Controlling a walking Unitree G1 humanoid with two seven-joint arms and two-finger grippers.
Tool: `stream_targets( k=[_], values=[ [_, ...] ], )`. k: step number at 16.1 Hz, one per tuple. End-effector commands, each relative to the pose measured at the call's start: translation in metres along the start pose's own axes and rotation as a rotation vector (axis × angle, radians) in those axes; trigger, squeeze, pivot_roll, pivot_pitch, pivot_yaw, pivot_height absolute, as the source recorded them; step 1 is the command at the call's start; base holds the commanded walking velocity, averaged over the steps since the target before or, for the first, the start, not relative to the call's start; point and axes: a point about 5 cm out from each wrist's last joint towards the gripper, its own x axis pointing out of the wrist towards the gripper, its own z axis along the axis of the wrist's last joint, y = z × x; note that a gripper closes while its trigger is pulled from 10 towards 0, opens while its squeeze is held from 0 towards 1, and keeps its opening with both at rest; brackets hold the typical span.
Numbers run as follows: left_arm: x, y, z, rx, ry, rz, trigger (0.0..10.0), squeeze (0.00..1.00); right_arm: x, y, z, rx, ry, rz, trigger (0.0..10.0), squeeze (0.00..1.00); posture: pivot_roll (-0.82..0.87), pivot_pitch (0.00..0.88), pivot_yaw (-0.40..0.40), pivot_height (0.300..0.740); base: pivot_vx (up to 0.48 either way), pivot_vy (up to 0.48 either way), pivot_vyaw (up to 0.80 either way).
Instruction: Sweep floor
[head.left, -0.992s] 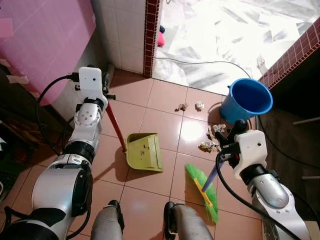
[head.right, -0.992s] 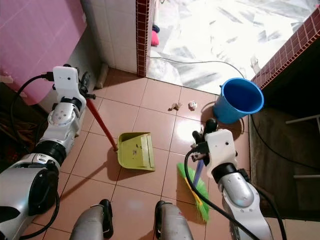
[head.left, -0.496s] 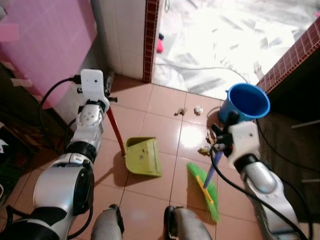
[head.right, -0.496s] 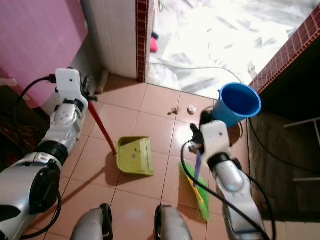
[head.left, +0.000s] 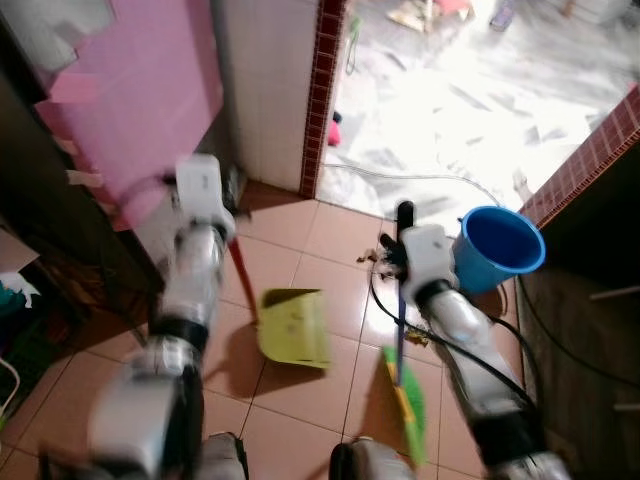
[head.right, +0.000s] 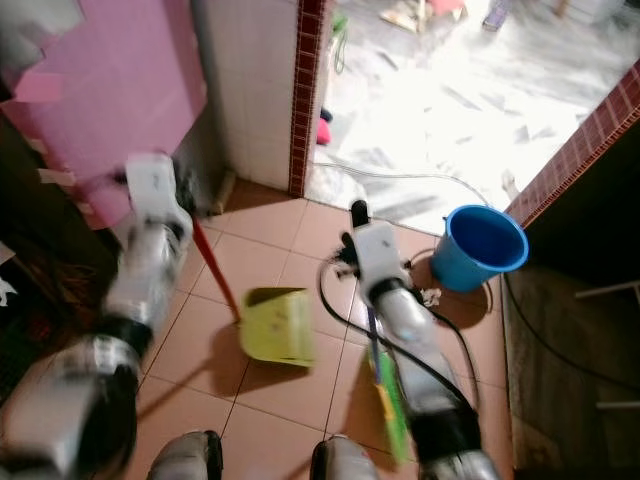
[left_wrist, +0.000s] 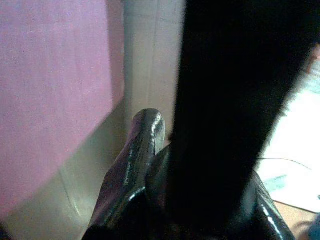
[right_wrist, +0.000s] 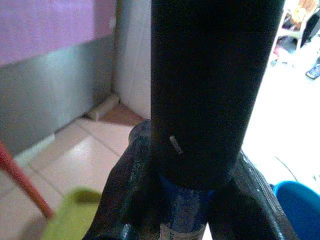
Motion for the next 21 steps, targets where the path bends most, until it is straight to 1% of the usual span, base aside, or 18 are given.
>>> stream_targets(
  k=[1,2,4,5,6,7,8,10,11,12,13,14,15,16,17,18,20,21],
  values=[
    [0.0,-0.004,0.014,-0.009,-0.074,-0.018,10.0,0.0,0.004,-0.005,0.01,-0.017,-0.069,-0.037,10.0,0.0,-0.01,0.0,-0.045,0.74,0.0,0.0,0.0],
    [-0.014,-0.003,0.0,0.019,-0.037,0.004,10.0,0.0,0.01,-0.007,0.006,-0.02,-0.056,-0.072,10.0,0.0,0.01,0.0,-0.029,0.74,0.0,0.0,0.0],
    [-0.029,-0.001,-0.005,0.038,-0.065,-0.017,10.0,0.0,0.012,-0.011,0.009,-0.035,-0.068,-0.092,10.0,0.0,0.01,0.0,-0.024,0.74,0.0,0.0,0.0],
    [-0.033,0.002,-0.006,0.015,-0.067,-0.018,10.0,0.0,0.012,-0.012,0.01,-0.045,-0.087,-0.097,10.0,0.0,0.0,0.0,-0.027,0.74,0.0,0.0,0.0],
    [-0.036,0.009,-0.008,0.033,-0.042,-0.001,10.0,0.0,0.011,-0.018,0.011,-0.046,-0.12,-0.103,10.0,0.0,0.0,0.0,-0.033,0.74,0.0,0.0,0.0],
    [-0.039,0.01,-0.01,0.029,-0.013,-0.029,10.0,0.0,0.01,-0.022,0.008,-0.045,-0.113,-0.123,10.0,0.0,0.0,0.0,-0.037,0.74,0.0,0.0,0.0],
    [-0.043,0.019,-0.016,0.07,0.041,-0.047,10.0,0.0,0.003,-0.028,0.0,-0.005,-0.078,-0.135,10.0,0.0,-0.01,0.0,-0.028,0.74,0.0,0.0,0.0],
    [-0.051,0.021,-0.027,0.056,0.119,-0.079,10.0,0.0,-0.003,-0.035,-0.009,-0.027,-0.077,-0.168,10.0,0.0,-0.01,0.0,-0.021,0.74,0.0,0.0,0.0],
    [-0.057,0.02,-0.036,0.115,0.183,-0.099,10.0,0.0,-0.009,-0.039,-0.02,-0.025,-0.045,-0.204,10.0,0.0,-0.01,0.0,-0.015,0.74,0.0,0.0,0.0],
    [-0.06,0.017,-0.043,0.108,0.237,-0.106,10.0,0.0,-0.011,-0.039,-0.025,-0.036,-0.027,-0.207,10.0,0.0,-0.01,0.0,-0.016,0.74,0.0,0.0,0.0],
    [-0.062,0.014,-0.045,0.117,0.244,-0.109,10.0,0.0,-0.012,-0.039,-0.026,-0.042,-0.026,-0.205,10.0,0.0,-0.02,0.0,-0.018,0.74,0.0,0.0,0.0],
    [-0.069,0.004,-0.044,0.14,0.209,-0.162,10.0,0.0,-0.011,-0.039,-0.023,-0.038,-0.041,-0.203,10.0,0.0,-0.03,0.0,-0.01,0.74,0.0,0.0,0.0],
    [-0.072,-0.002,-0.044,0.093,0.205,-0.184,10.0,0.0,-0.008,-0.037,-0.021,-0.023,-0.049,-0.195,10.0,0.0,-0.04,0.0,-0.002,0.74,0.0,0.0,0.0],
    [-0.074,-0.005,-0.043,0.087,0.188,-0.19,10.0,0.0,-0.007,-0.036,-0.02,-0.033,-0.055,-0.196,10.0,0.0,-0.04,0.0,0.005,0.74,0.0,0.0,0.0],
    [-0.08,-0.017,-0.036,0.055,0.097,-0.274,10.0,0.0,-0.005,-0.035,-0.017,-0.037,-0.064,-0.205,10.0,0.0,-0.04,0.0,0.007,0.74,0.0,0.0,0.0],
    [-0.083,-0.019,-0.036,0.084,0.097,-0.252,10.0,0.0,-0.005,-0.035,-0.016,-0.036,-0.069,-0.208,10.0,0.0,-0.05,0.0,0.006,0.74,0.0,0.0,0.0],
    [-0.098,-0.022,-0.038,0.041,0.114,-0.234,10.0,0.0,-0.013,-0.038,-0.02,-0.017,-0.055,-0.223,10.0,0.0,-0.05,0.0,0.003,0.74,0.0,0.0,0.0],
    [-0.101,-0.018,-0.039,0.034,0.123,-0.184,10.0,0.0,-0.016,-0.039,-0.023,-0.012,-0.045,-0.227,10.0,0.0,-0.05,0.0,-0.001,0.74,0.0,0.0,0.0]
  ],
)
